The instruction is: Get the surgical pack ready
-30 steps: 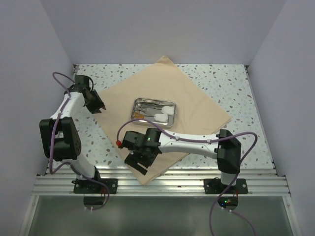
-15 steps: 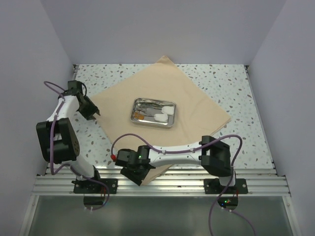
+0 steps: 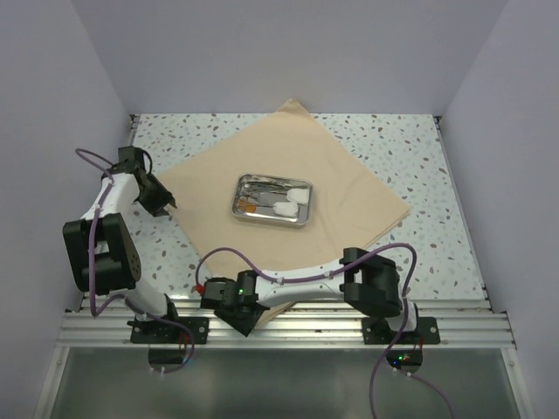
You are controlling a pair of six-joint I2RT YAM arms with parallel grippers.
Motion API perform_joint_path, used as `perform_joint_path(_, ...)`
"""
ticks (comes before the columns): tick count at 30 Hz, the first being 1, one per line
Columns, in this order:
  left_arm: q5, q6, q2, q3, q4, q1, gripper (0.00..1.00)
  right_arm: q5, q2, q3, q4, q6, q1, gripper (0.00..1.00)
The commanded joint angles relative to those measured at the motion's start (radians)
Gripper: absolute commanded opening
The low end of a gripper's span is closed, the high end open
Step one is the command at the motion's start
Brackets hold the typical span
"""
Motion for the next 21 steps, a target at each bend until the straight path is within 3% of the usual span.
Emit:
perform_joint_path(1, 0.009, -0.002, -0.024, 0.005, 0.013, 0.008, 0.36, 0.059, 0.035, 0.040, -0.013, 0.028, 0.012, 0.43)
perform_joint_path(10, 0.013, 0.001, -0.016, 0.001, 0.015, 0.009, 0.36, 0.094, 0.061, 0.051, -0.053, 0.040, 0.012, 0.31)
perform_joint_path(13, 0.016, 0.003, -0.013, -0.002, 0.016, 0.011, 0.36, 0.136, 0.055, 0.061, -0.079, 0.049, 0.012, 0.10)
perform_joint_path(16, 0.015, 0.004, -0.015, -0.002, 0.015, 0.011, 0.36, 0.175, 0.015, 0.055, -0.097, 0.069, 0.010, 0.00)
perform_joint_path(21, 0.052, 0.038, -0.012, 0.007, 0.012, 0.009, 0.36, 0.281, -0.086, 0.068, -0.126, 0.077, -0.045, 0.00)
